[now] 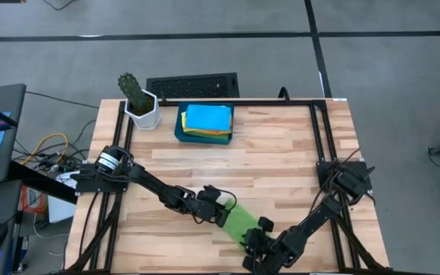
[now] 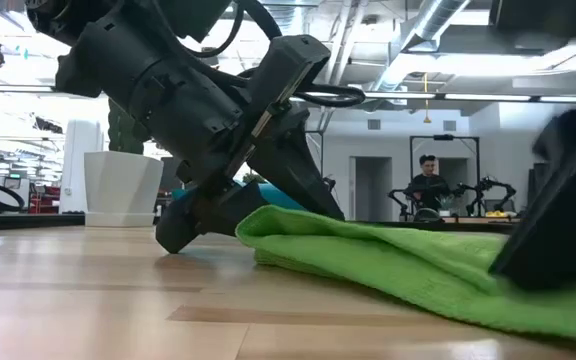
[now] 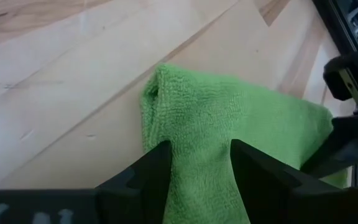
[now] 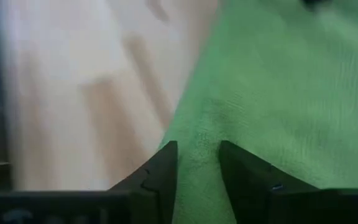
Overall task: Fold microfiber towels
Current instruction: Fold the green towel, then put the green towel into the blue bin
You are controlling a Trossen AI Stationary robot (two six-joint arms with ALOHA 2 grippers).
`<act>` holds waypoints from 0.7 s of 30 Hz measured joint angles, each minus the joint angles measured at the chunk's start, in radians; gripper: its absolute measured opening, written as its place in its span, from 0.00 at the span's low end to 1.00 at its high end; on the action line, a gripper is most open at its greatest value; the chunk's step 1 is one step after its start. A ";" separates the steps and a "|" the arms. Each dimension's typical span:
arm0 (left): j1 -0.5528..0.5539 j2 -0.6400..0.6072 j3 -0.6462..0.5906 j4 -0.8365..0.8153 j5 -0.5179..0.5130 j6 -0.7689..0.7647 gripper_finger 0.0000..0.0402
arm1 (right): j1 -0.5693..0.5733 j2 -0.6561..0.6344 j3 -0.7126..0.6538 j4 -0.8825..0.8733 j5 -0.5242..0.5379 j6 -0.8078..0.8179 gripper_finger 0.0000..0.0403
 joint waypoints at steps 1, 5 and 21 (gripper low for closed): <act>0.001 0.000 0.000 0.000 0.003 0.000 0.40 | 0.001 0.012 0.001 -0.006 0.000 0.023 0.34; 0.017 -0.013 -0.001 -0.006 0.062 0.019 0.40 | 0.015 0.021 0.005 -0.009 -0.020 0.026 0.31; 0.087 -0.141 0.000 -0.187 0.222 0.127 0.44 | 0.057 -0.011 0.002 -0.065 -0.055 0.015 0.30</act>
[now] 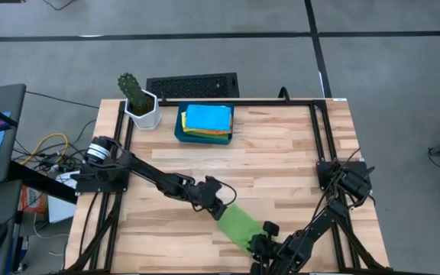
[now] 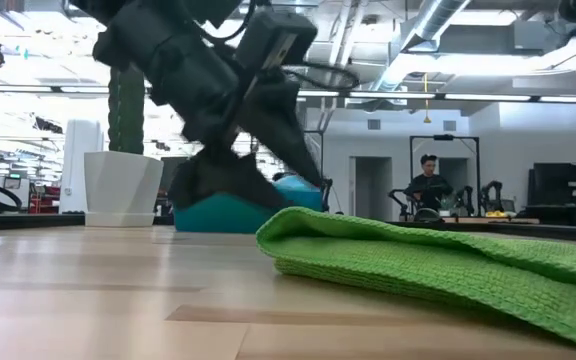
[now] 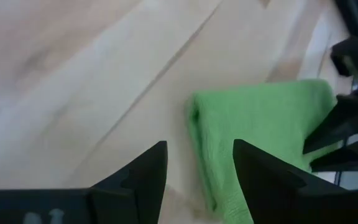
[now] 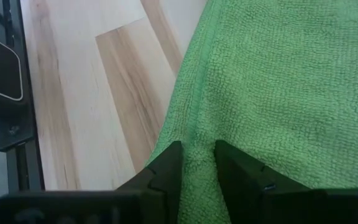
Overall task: Fold microfiber towels
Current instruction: Put the green towel into the blue bin
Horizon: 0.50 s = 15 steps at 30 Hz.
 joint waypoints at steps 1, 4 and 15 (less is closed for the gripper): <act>0.000 0.006 0.000 -0.005 0.007 -0.011 0.44 | 0.000 0.000 0.000 0.000 0.000 0.000 0.31; 0.005 0.007 0.010 -0.048 0.050 -0.021 0.46 | 0.000 0.000 0.000 0.000 -0.004 0.000 0.30; -0.014 0.088 0.196 -0.232 0.006 0.082 0.46 | -0.003 0.000 0.000 0.003 -0.006 0.007 0.31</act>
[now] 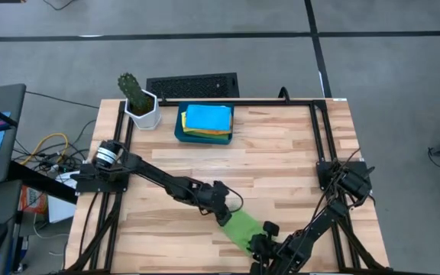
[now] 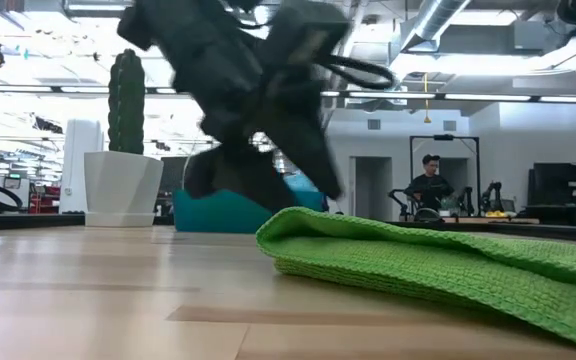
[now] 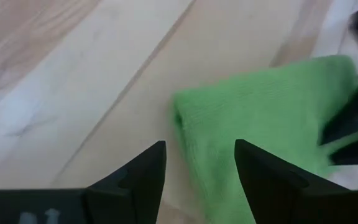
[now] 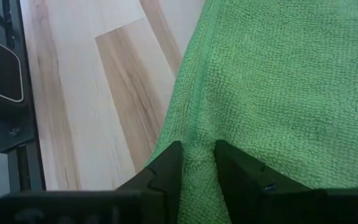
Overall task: Fold microfiber towels
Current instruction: Put the green towel into the blue bin
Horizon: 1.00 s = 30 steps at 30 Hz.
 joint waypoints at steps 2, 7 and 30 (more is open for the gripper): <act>0.000 0.044 0.056 -0.067 0.007 0.020 0.46 | 0.000 0.000 0.000 0.005 -0.001 0.001 0.30; -0.002 0.168 0.217 -0.153 0.072 0.065 0.46 | 0.001 0.000 0.000 0.006 -0.001 0.026 0.31; -0.008 0.341 0.450 -0.312 0.241 -0.001 0.03 | 0.032 -0.059 -0.003 -0.086 -0.021 0.097 0.30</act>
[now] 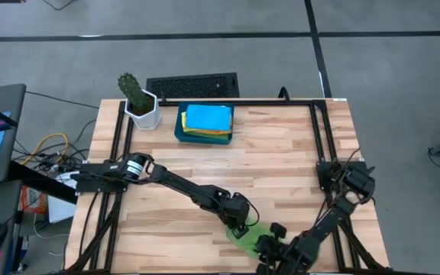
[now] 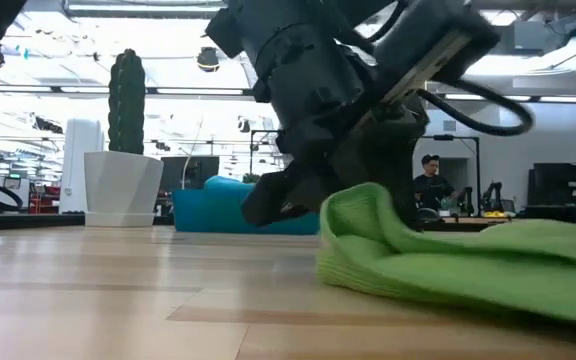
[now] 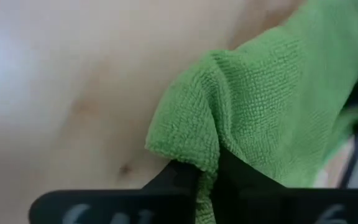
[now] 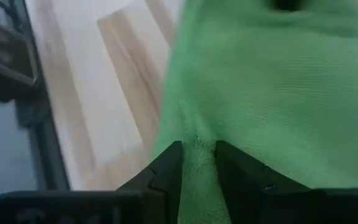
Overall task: Fold microfiber towels
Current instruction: Put the green towel into the blue bin
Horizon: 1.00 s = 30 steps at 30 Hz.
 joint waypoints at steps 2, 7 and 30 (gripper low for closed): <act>0.005 -0.005 0.020 -0.022 0.051 0.021 0.02 | 0.018 -0.055 -0.001 -0.077 0.026 0.030 0.30; 0.028 -0.023 0.120 -0.219 0.040 0.093 0.01 | 0.073 -0.204 0.001 -0.278 0.151 0.170 0.30; 0.509 -0.040 0.588 -0.766 -0.145 0.462 0.01 | 0.055 -0.345 0.002 -0.375 0.216 0.273 0.30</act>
